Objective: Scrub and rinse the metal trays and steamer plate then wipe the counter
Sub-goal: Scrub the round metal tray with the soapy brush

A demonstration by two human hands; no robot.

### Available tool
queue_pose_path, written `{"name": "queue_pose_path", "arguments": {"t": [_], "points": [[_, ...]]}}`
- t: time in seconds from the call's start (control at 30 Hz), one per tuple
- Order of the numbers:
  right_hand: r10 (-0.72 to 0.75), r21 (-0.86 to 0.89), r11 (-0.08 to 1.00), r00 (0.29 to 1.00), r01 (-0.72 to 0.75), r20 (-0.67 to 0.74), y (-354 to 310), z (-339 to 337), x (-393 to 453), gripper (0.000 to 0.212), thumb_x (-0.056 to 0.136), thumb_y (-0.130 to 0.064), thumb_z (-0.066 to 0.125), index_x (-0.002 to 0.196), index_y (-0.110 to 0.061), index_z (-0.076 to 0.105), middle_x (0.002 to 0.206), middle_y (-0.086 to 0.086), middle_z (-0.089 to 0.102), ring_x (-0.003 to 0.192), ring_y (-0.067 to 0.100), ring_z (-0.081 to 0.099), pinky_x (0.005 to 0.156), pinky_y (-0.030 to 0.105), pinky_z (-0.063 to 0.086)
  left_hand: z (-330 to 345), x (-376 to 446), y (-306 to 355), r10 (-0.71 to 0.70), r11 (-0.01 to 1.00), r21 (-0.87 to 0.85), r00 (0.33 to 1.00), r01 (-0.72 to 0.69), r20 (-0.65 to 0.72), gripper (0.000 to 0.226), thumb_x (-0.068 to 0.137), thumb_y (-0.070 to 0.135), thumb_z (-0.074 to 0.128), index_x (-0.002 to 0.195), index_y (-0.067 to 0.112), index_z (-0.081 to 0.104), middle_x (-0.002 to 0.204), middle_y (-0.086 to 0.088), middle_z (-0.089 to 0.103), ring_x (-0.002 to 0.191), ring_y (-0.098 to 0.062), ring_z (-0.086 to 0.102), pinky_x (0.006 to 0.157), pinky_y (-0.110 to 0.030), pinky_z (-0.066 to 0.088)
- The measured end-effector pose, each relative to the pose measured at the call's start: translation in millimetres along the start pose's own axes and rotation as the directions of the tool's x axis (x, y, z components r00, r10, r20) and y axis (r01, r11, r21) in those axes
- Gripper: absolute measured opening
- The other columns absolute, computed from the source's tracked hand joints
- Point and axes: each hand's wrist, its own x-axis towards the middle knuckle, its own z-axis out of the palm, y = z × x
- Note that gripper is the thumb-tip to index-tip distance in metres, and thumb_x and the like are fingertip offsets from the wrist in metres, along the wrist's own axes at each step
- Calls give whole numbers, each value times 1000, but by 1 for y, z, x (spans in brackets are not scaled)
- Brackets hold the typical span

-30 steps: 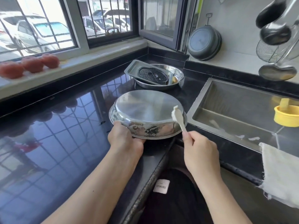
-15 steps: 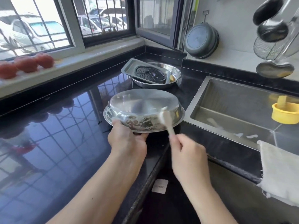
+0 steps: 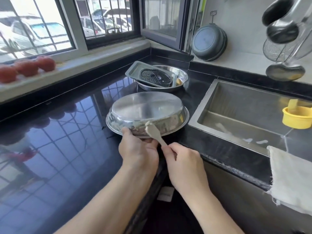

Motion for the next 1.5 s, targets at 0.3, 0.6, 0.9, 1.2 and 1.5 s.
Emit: {"name": "queue_pose_path", "arguments": {"t": [0.3,0.6,0.9,1.2,1.5], "points": [[-4,-25,1000,998,3,-59,9,-6,2,37,100,-46,49,78,-20,62,60,-4,57,63,24,56,58,41,43,4,19,21,16,998,61,999,-13,-52,41,113,38,36,140,15,57,122,-17,72,100,-38,74,63,-55,62],[22,-99,995,998,-28,-59,23,-18,9,35,100,-47,52,80,-20,62,58,-3,55,67,31,55,62,43,48,7,28,31,16,991,137,999,-9,-45,37,114,33,35,131,16,63,116,-15,75,93,-35,76,62,-56,62],[-2,-326,943,981,67,196,24,-69,40,31,95,-52,55,74,-32,65,63,-5,59,74,25,59,64,38,48,0,41,46,37,976,218,998,-25,-52,37,114,34,35,128,14,63,113,-13,76,95,-32,76,71,-67,60],[-110,-296,942,979,158,172,7,-49,27,31,93,-63,51,93,-36,67,78,-6,68,83,29,63,71,38,51,-2,46,43,7,971,239,999,2,-39,37,112,17,33,130,9,65,99,-14,79,82,-30,79,63,-57,62],[23,-53,998,999,-22,28,15,-29,14,42,97,-50,50,71,-17,53,53,1,47,63,32,49,58,42,36,-3,50,39,17,972,234,1000,-10,-27,37,111,17,34,126,12,68,104,-16,79,83,-36,78,65,-57,61]]}}
